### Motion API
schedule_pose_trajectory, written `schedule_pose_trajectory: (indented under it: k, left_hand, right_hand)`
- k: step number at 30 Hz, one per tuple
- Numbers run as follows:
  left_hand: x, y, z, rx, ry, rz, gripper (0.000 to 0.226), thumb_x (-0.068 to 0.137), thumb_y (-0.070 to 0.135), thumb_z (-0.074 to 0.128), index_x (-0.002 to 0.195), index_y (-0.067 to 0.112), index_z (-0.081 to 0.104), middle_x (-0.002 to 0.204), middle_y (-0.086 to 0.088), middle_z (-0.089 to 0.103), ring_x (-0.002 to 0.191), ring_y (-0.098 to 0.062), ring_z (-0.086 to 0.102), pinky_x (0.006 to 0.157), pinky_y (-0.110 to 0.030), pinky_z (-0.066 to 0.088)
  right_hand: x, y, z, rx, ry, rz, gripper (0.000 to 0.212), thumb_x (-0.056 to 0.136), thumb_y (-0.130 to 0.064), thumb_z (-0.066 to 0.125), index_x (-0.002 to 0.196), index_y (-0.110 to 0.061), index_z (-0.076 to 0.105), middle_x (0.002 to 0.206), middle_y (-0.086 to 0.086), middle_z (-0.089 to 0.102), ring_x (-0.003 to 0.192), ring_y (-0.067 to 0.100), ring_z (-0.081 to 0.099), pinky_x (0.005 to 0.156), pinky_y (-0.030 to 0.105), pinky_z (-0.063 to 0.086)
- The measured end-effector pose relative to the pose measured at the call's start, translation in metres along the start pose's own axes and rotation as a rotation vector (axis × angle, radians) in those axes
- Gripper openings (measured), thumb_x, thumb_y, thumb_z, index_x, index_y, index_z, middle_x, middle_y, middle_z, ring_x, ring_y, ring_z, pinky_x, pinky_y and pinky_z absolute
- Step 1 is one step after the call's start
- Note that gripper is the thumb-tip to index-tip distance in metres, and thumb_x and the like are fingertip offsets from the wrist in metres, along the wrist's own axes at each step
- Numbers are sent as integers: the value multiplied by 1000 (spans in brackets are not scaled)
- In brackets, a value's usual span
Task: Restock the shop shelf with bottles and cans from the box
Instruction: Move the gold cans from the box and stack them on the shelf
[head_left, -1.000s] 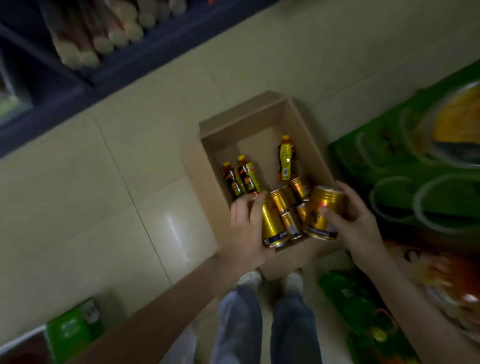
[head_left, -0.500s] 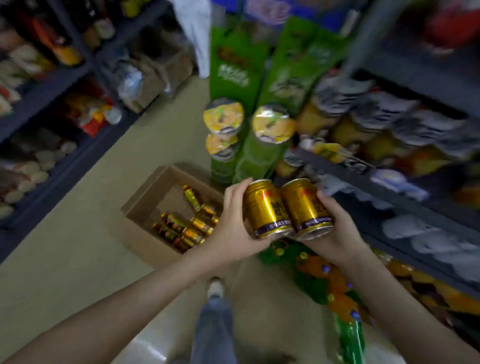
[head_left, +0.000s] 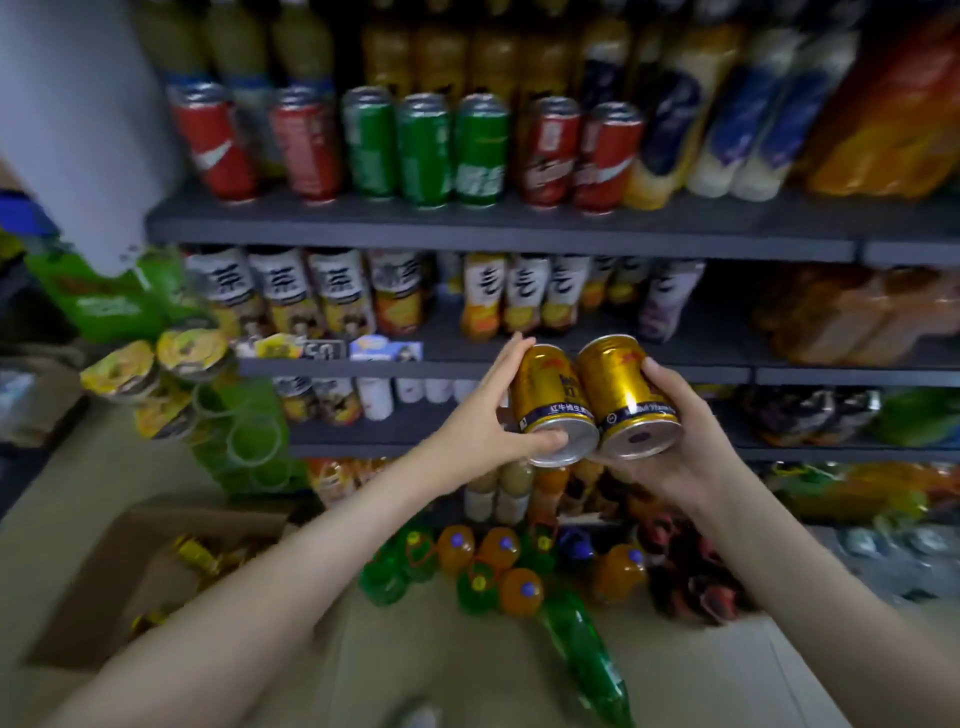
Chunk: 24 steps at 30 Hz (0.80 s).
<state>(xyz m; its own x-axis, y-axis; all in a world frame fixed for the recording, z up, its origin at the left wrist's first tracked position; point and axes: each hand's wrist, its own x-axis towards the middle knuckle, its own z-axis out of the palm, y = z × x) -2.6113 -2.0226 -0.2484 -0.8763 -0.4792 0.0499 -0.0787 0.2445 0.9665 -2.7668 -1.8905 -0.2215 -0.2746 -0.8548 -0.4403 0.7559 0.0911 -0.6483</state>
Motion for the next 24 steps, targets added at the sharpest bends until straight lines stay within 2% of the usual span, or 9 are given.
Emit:
schedule_pose_trajectory:
  k: [2, 5, 6, 8, 10, 14, 17, 21, 24]
  left_hand:
    - [25, 29, 23, 40, -99, 22, 98, 74, 32, 79, 144, 50, 13, 154, 27, -4, 142, 3, 8, 115, -28, 28]
    - [55, 60, 45, 42, -217, -12, 112, 74, 31, 81, 147, 48, -3, 156, 21, -13, 143, -12, 19, 109, -38, 39]
    - [64, 70, 55, 11, -235, -20, 110, 75, 36, 79, 144, 51, -5, 156, 17, -9, 140, -16, 26, 107, -38, 40]
    - [83, 89, 75, -122, -190, -19, 93, 74, 57, 72, 136, 60, 4, 155, 8, 8, 135, -20, 34, 109, -43, 38]
    - [103, 105, 89, -179, -120, 5, 74, 76, 65, 63, 133, 58, 17, 151, 1, 23, 130, -21, 41, 106, -42, 40]
    - [146, 132, 100, -218, -135, 67, 64, 88, 30, 66, 132, 47, 23, 130, -6, 43, 108, -23, 58, 88, -34, 52]
    - [174, 159, 99, -304, -62, 149, 68, 84, 16, 70, 129, 37, 22, 124, -3, 44, 102, -21, 60, 88, -35, 53]
    - [205, 210, 94, -308, 23, 239, 92, 62, 26, 85, 128, 34, 20, 124, -2, 44, 108, -22, 60, 94, -43, 52]
    - [227, 249, 87, -283, 47, 258, 93, 38, 42, 84, 115, 37, 31, 122, 2, 49, 107, -20, 60, 94, -45, 51]
  right_hand:
    - [-20, -27, -20, 24, 30, -75, 103, 40, -36, 94, 128, -2, 52, 121, 24, 63, 105, 38, 65, 78, 54, 55]
    - [-36, -58, -38, -35, 104, -177, 77, 64, -43, 78, 126, -5, 53, 115, 22, 67, 103, 36, 66, 89, 53, 50]
    - [-41, -69, -43, -63, 137, -208, 67, 70, -44, 71, 123, -5, 56, 111, 20, 68, 101, 35, 66, 96, 53, 47]
    - [-47, -91, -50, -109, 193, -272, 58, 72, -45, 66, 115, -7, 59, 102, 18, 71, 95, 33, 66, 102, 53, 42]
    - [-53, -112, -54, -138, 221, -337, 58, 70, -44, 65, 116, -10, 58, 99, 16, 72, 89, 31, 68, 93, 49, 49]
    - [-60, -155, -53, -206, 176, -478, 60, 74, -41, 64, 129, -22, 50, 110, 13, 70, 90, 29, 71, 70, 39, 58]
    - [-64, -192, -45, -300, 132, -598, 51, 78, -38, 60, 127, -30, 50, 111, 9, 70, 92, 27, 71, 66, 35, 59]
    - [-61, -243, -36, -353, 82, -690, 57, 77, -40, 70, 129, -26, 51, 113, 10, 69, 92, 28, 71, 65, 36, 58]
    - [-53, -282, -27, -392, 64, -798, 63, 71, -37, 69, 130, -25, 51, 113, 13, 69, 92, 30, 70, 69, 41, 58]
